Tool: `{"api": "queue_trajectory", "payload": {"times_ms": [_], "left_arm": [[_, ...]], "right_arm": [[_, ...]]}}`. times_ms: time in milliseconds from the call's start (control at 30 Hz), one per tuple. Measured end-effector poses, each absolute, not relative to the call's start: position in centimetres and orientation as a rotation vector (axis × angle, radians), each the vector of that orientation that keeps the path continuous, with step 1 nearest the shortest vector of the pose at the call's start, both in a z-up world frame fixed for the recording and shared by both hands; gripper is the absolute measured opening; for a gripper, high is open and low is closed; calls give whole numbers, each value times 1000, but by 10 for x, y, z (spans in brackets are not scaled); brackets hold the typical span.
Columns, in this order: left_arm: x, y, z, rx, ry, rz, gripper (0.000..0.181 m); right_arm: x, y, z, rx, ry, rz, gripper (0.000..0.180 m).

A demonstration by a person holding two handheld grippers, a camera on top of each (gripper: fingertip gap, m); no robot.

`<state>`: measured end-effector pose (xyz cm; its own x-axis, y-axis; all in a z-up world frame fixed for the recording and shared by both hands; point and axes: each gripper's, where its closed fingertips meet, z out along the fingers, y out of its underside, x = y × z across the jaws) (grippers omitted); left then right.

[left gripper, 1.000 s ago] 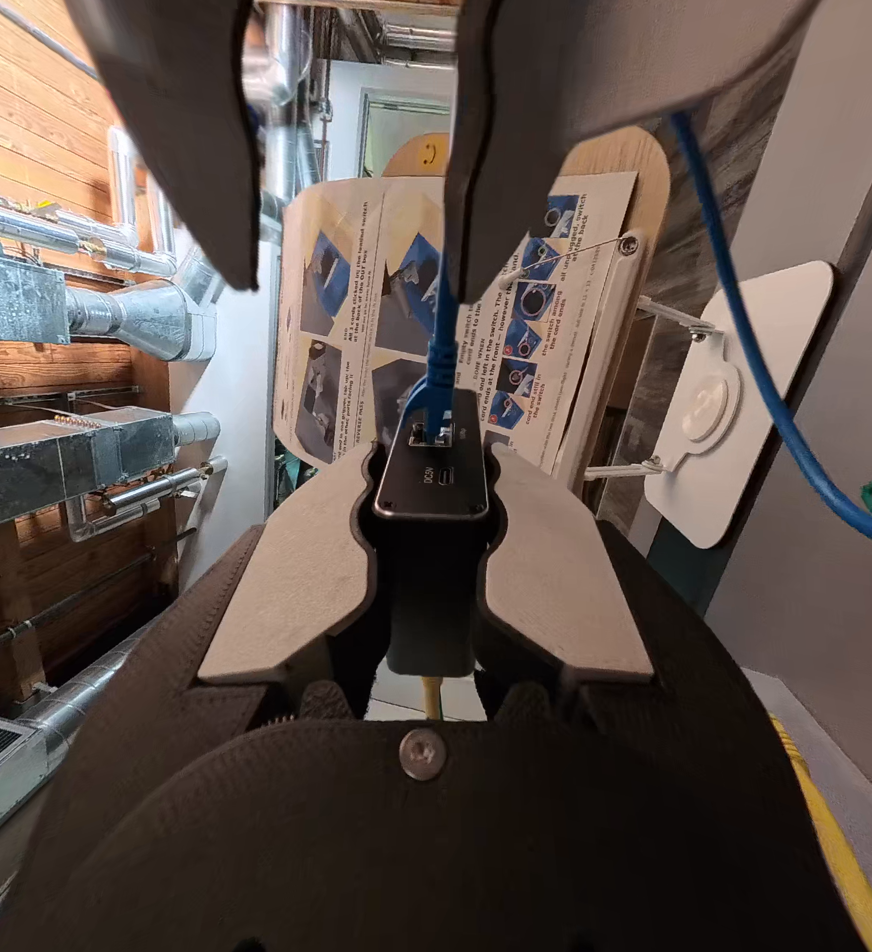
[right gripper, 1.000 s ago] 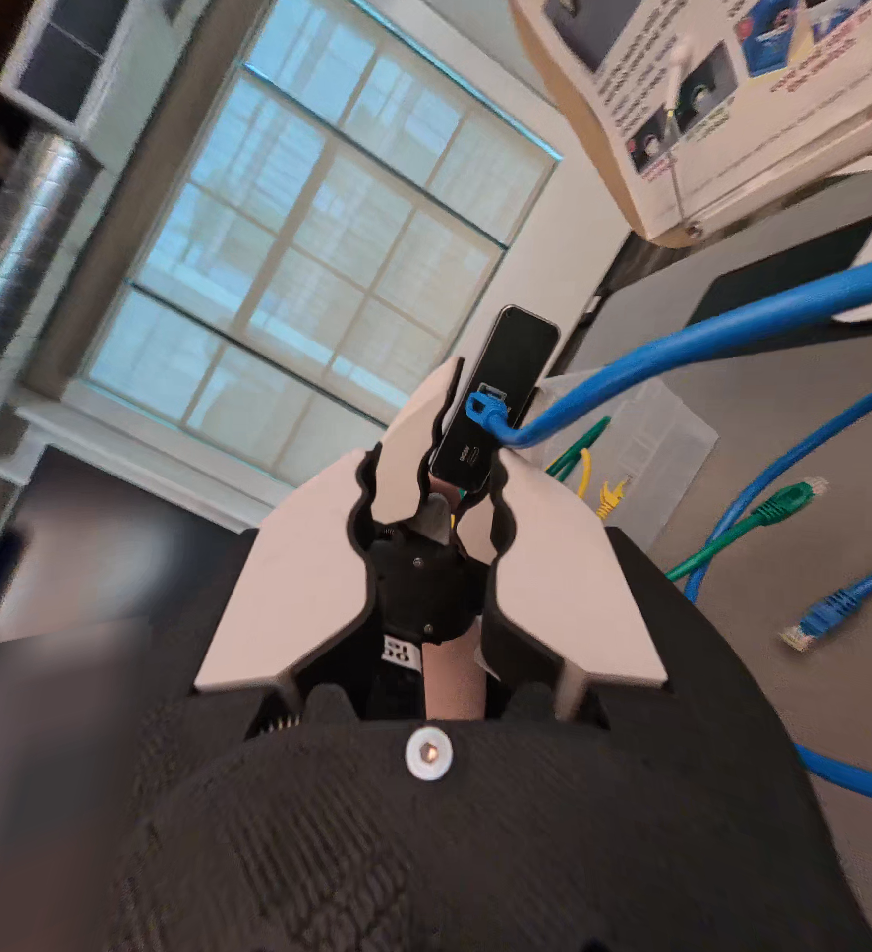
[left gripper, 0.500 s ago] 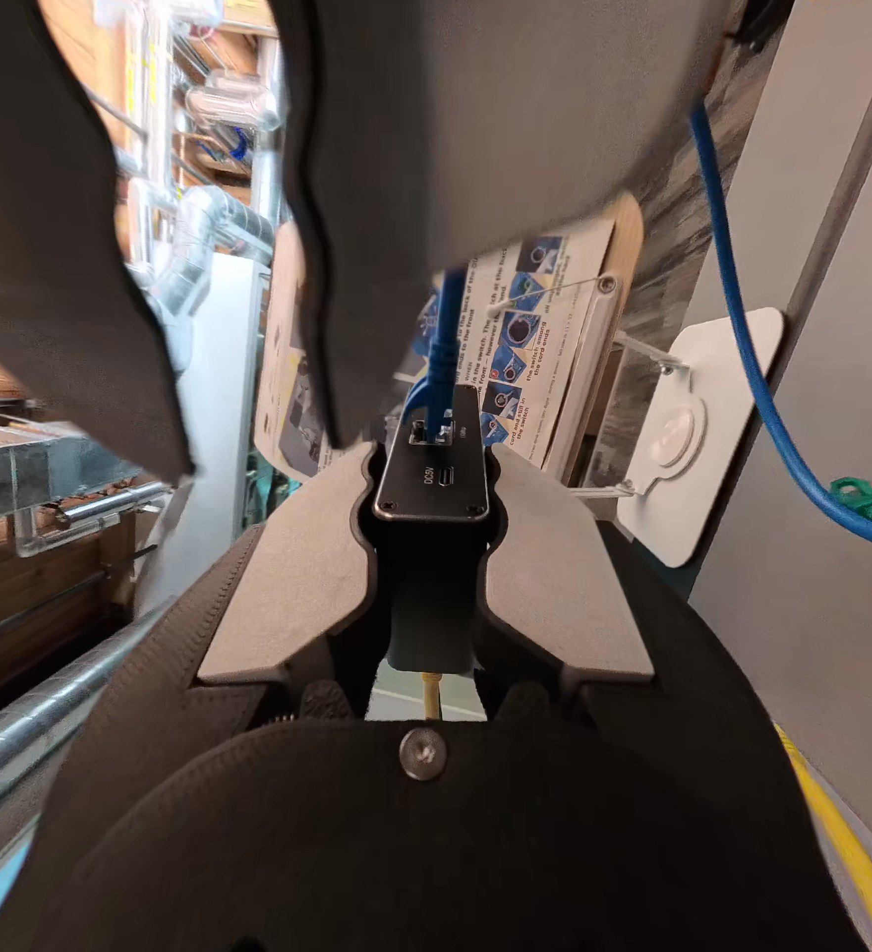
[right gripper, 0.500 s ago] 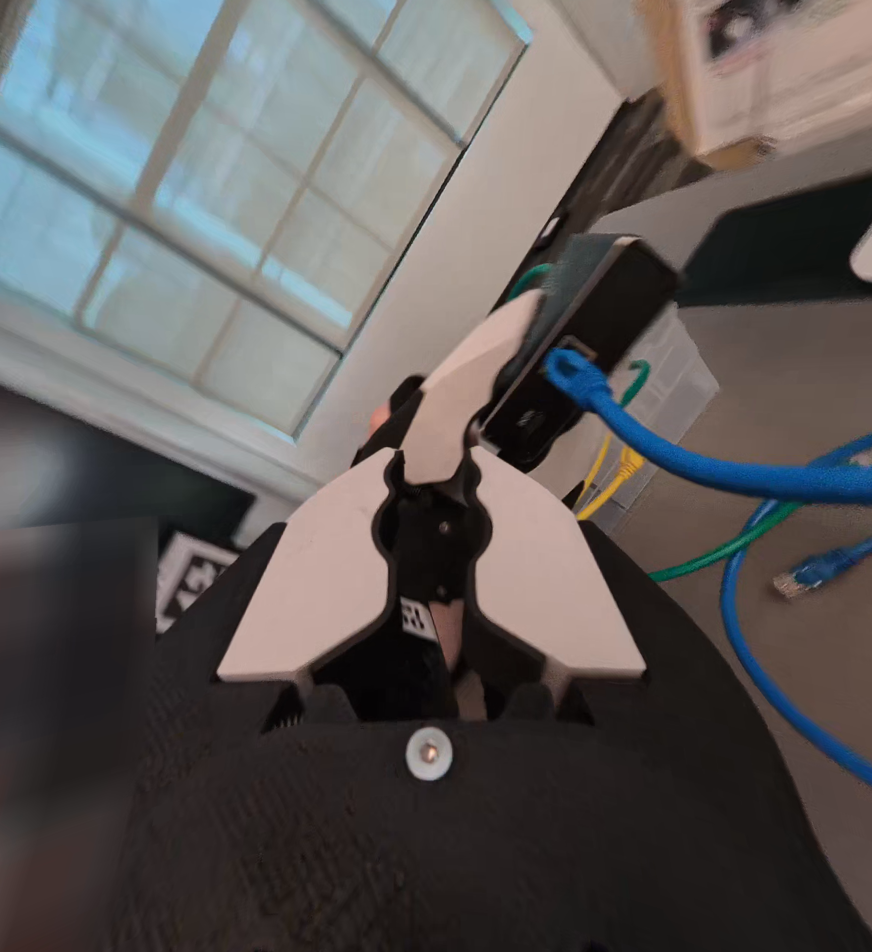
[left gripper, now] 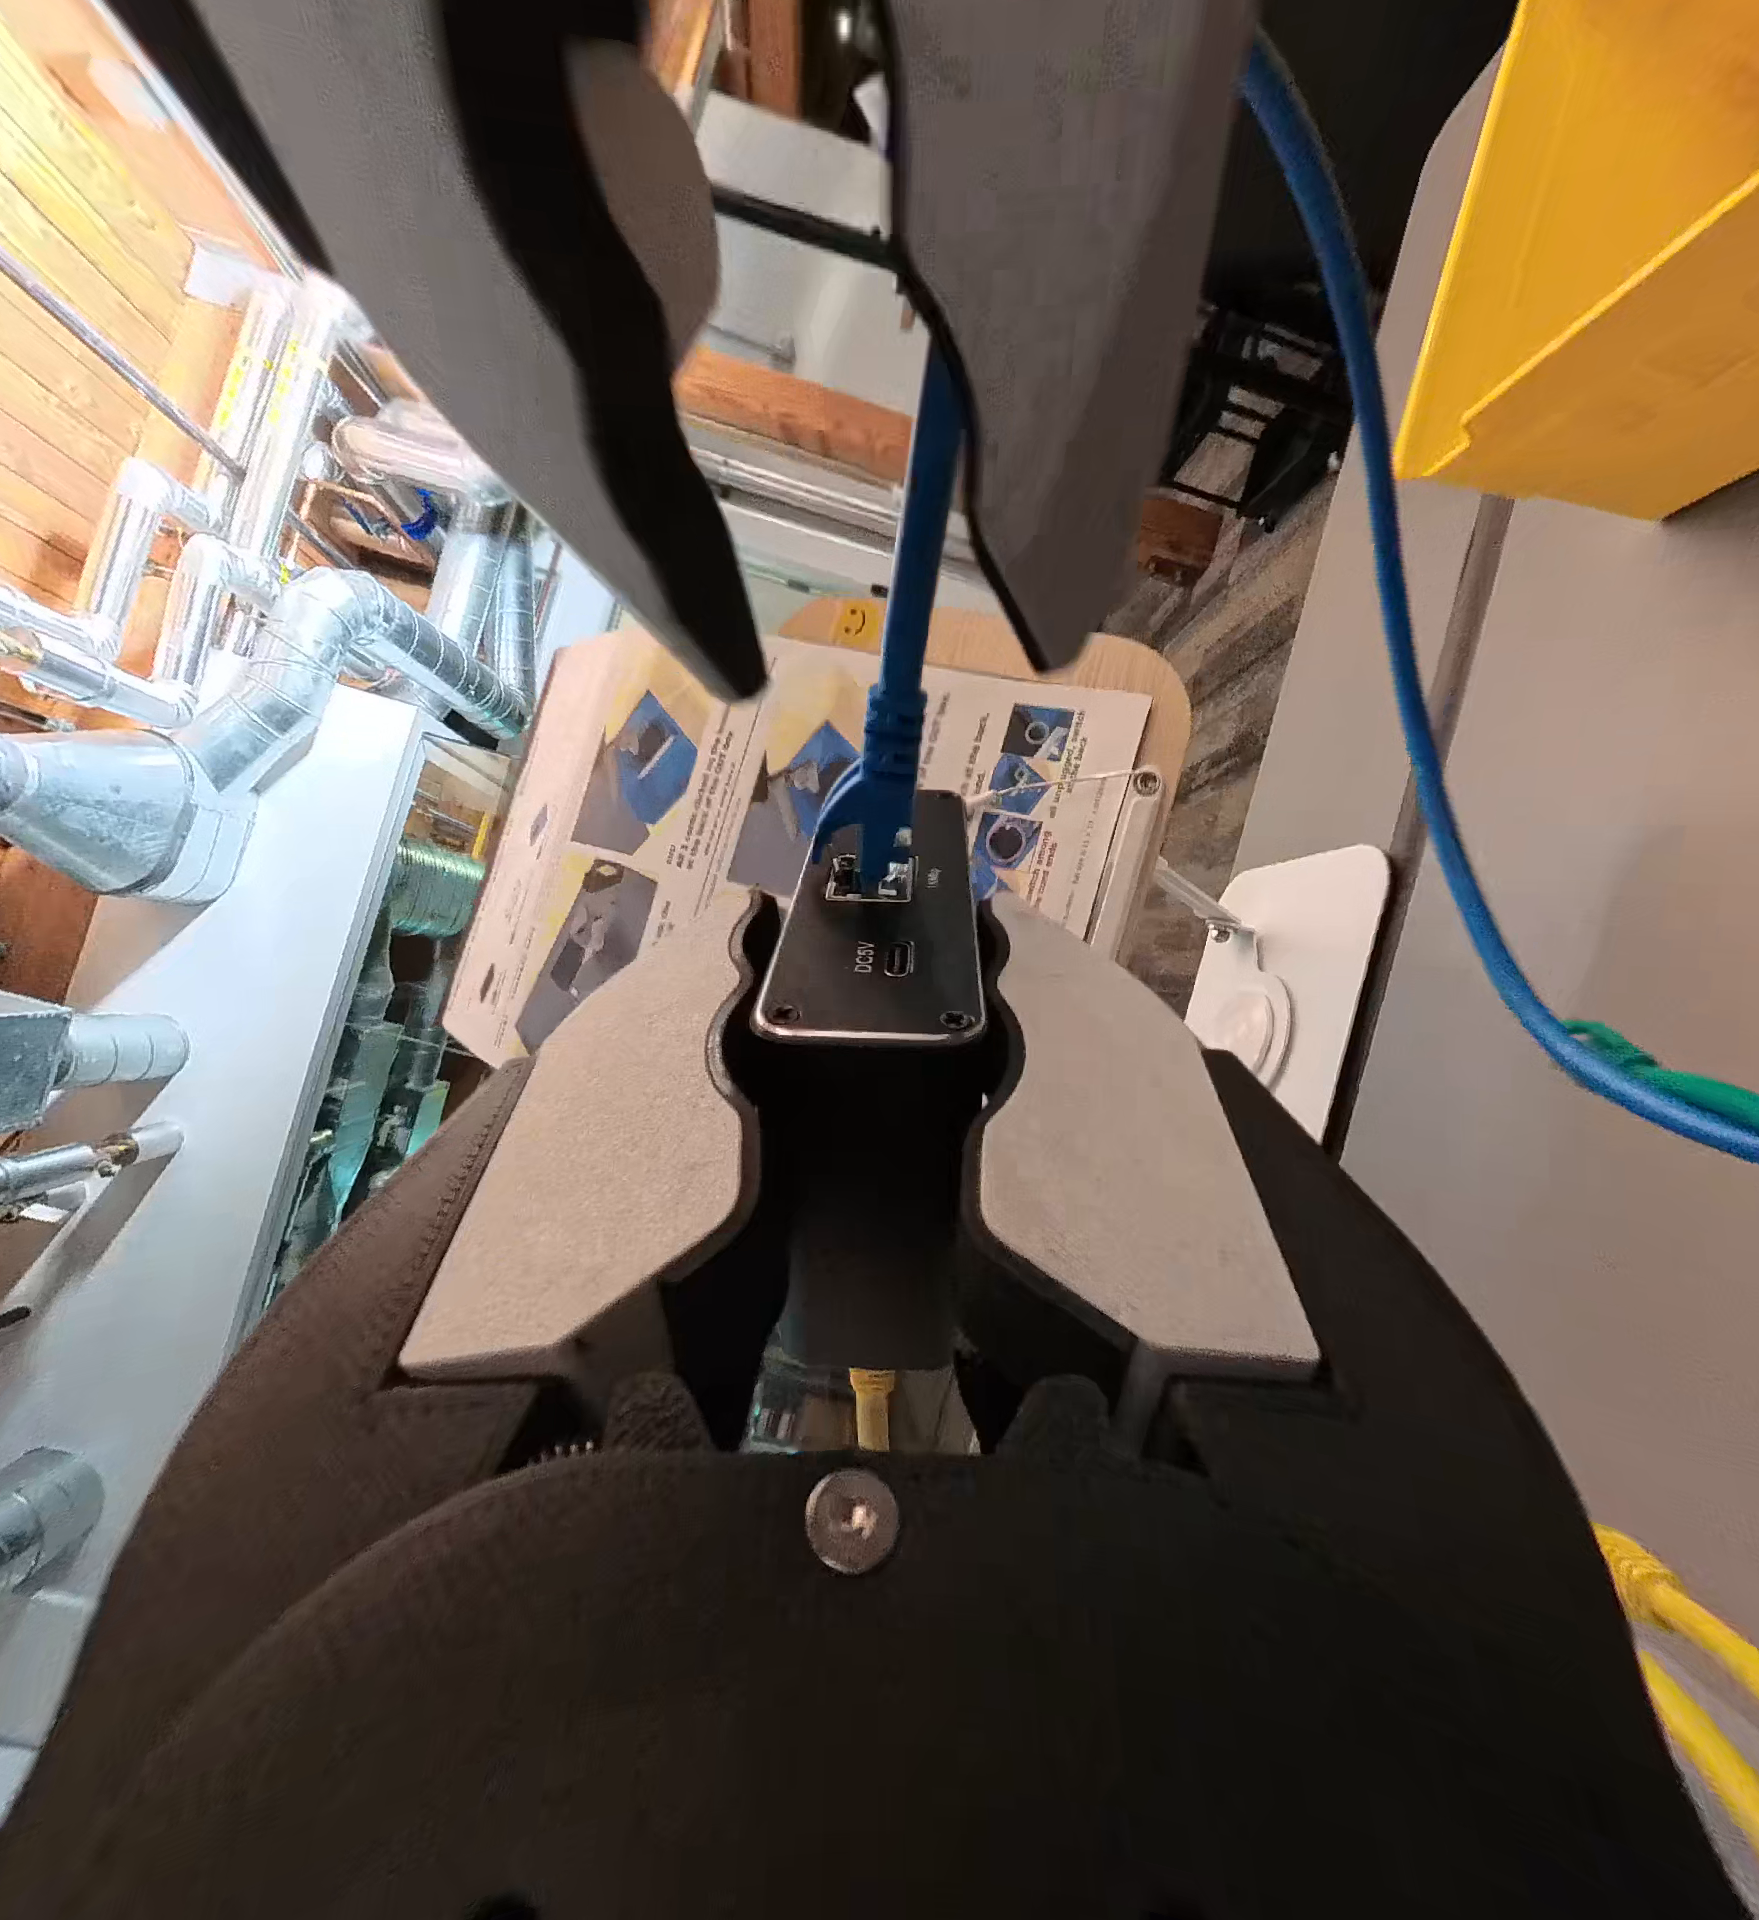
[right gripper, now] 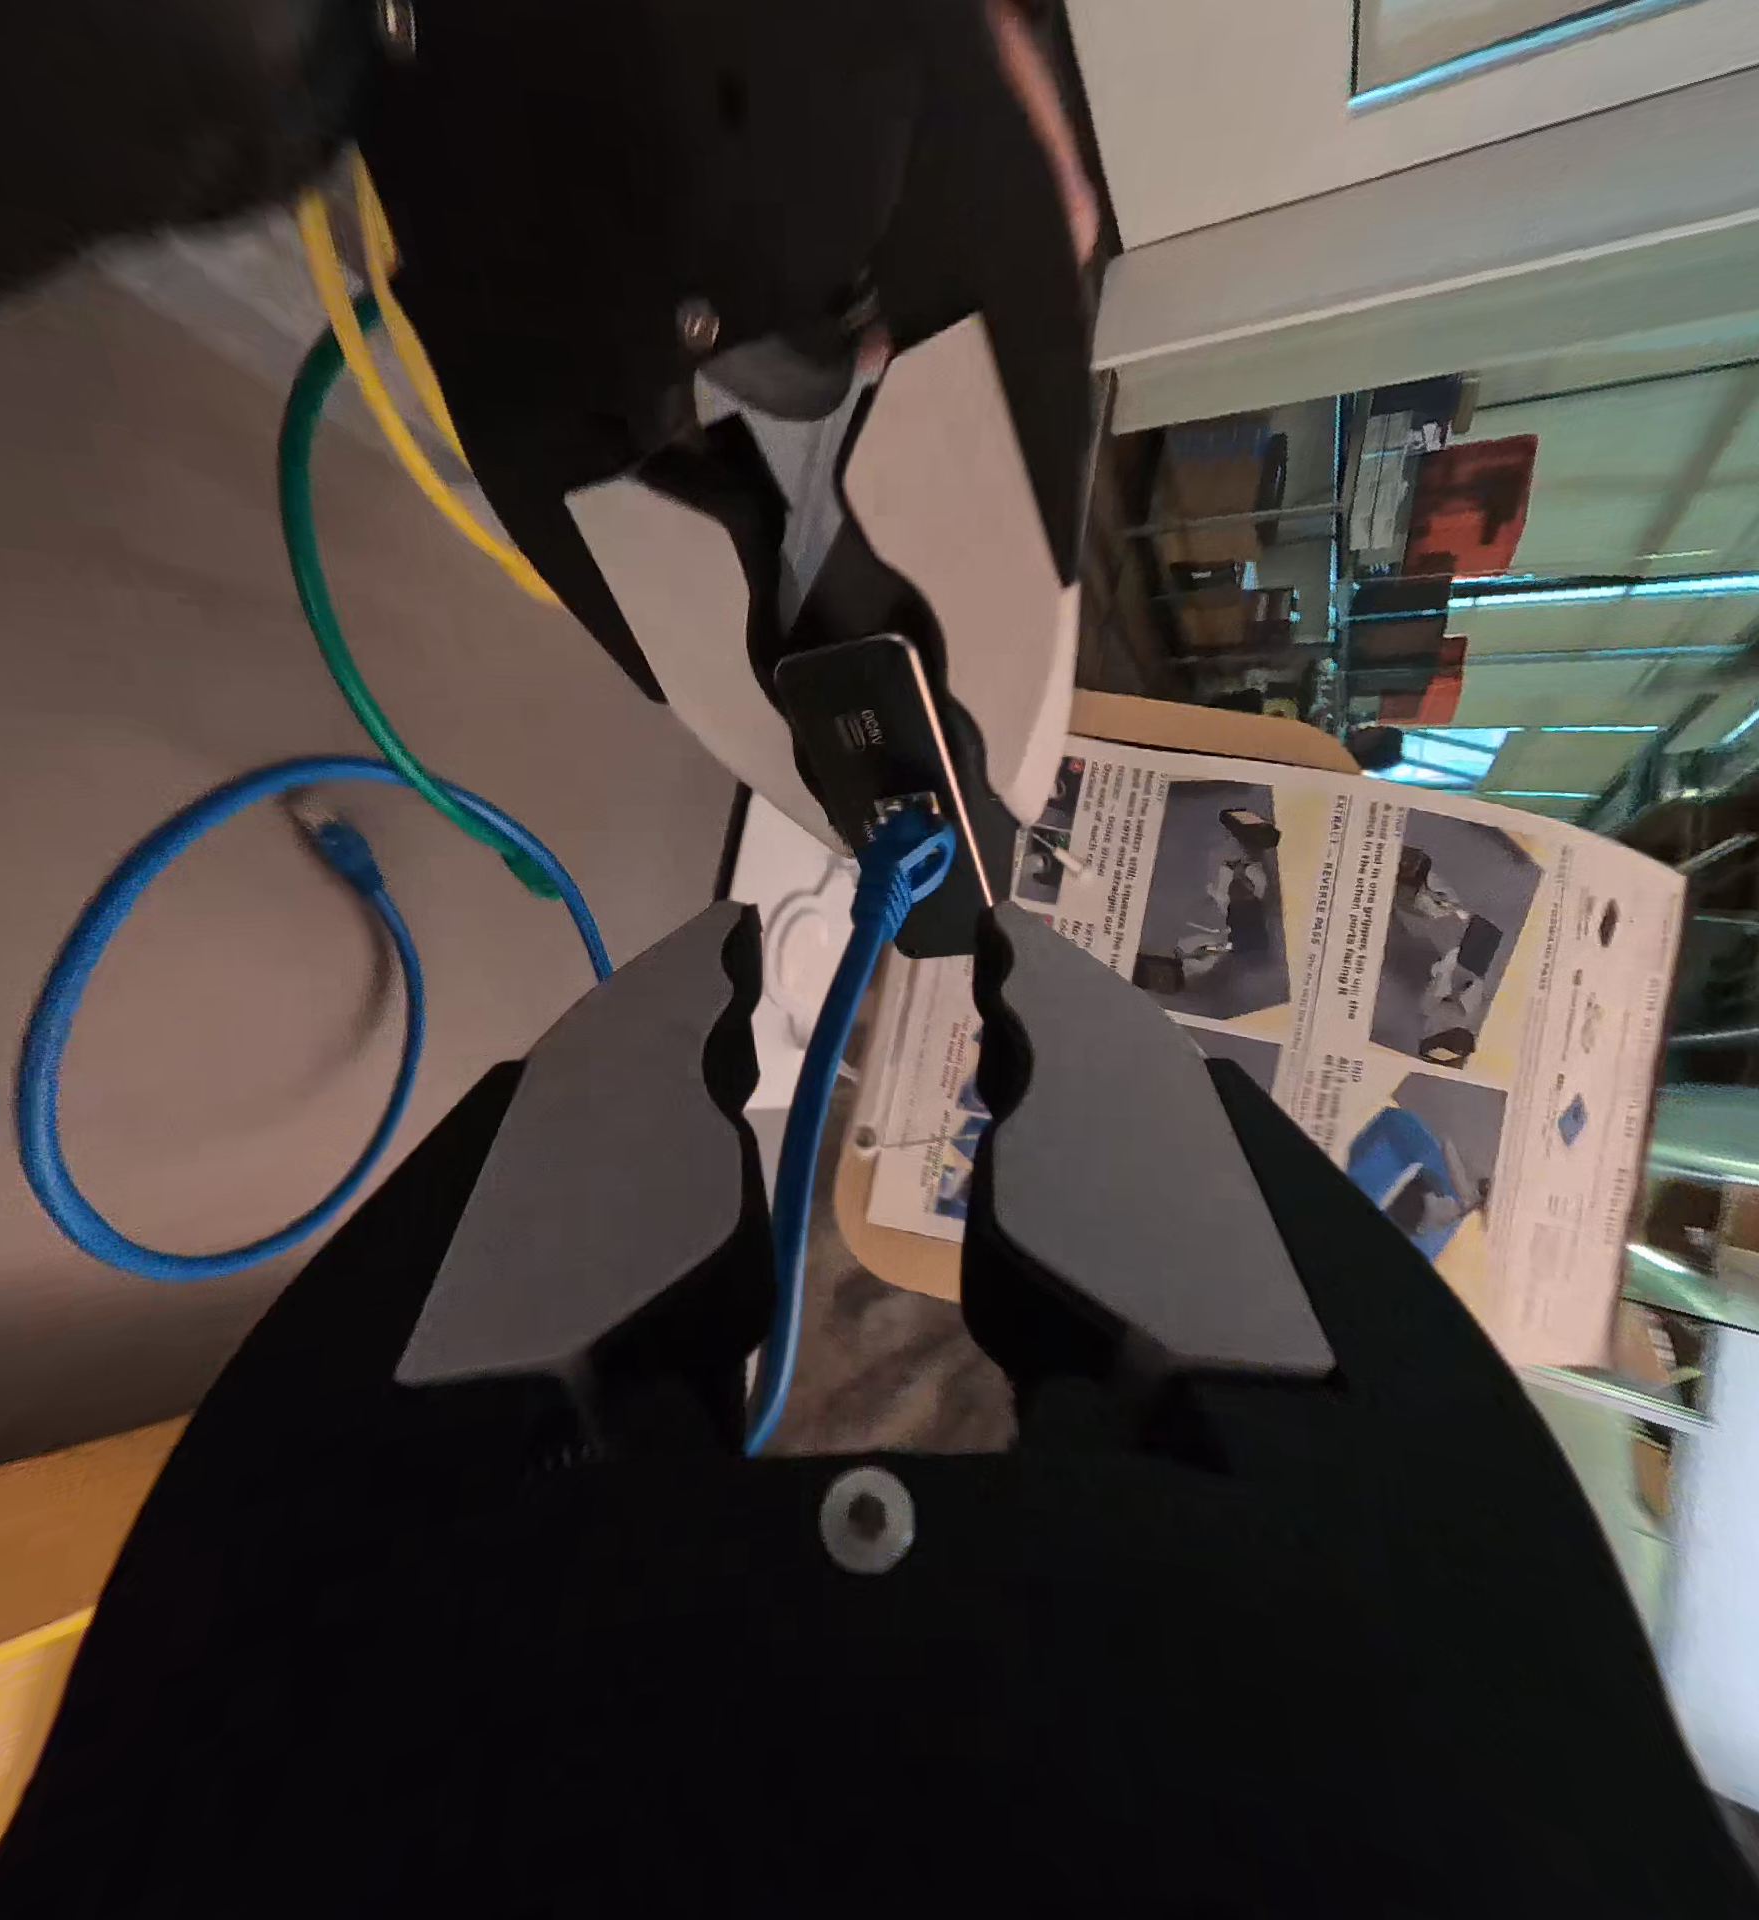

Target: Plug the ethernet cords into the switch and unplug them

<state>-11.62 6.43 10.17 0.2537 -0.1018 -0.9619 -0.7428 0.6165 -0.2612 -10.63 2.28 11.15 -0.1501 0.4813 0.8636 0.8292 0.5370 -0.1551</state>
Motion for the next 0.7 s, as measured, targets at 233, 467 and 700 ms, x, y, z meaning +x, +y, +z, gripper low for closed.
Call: {"api": "queue_trajectory", "payload": {"times_ms": [233, 467, 700], "left_arm": [[-109, 53, 104, -804, 1284, 487, 36], [-105, 50, 99, -804, 1317, 452, 36], [-101, 43, 100, -803, 1330, 405, 37]], "right_arm": [[-112, 24, 105, -938, -1799, -578, 27], [-111, 27, 102, -902, -1818, -635, 24], [-110, 30, 102, -801, -1830, -762, 23]]}}
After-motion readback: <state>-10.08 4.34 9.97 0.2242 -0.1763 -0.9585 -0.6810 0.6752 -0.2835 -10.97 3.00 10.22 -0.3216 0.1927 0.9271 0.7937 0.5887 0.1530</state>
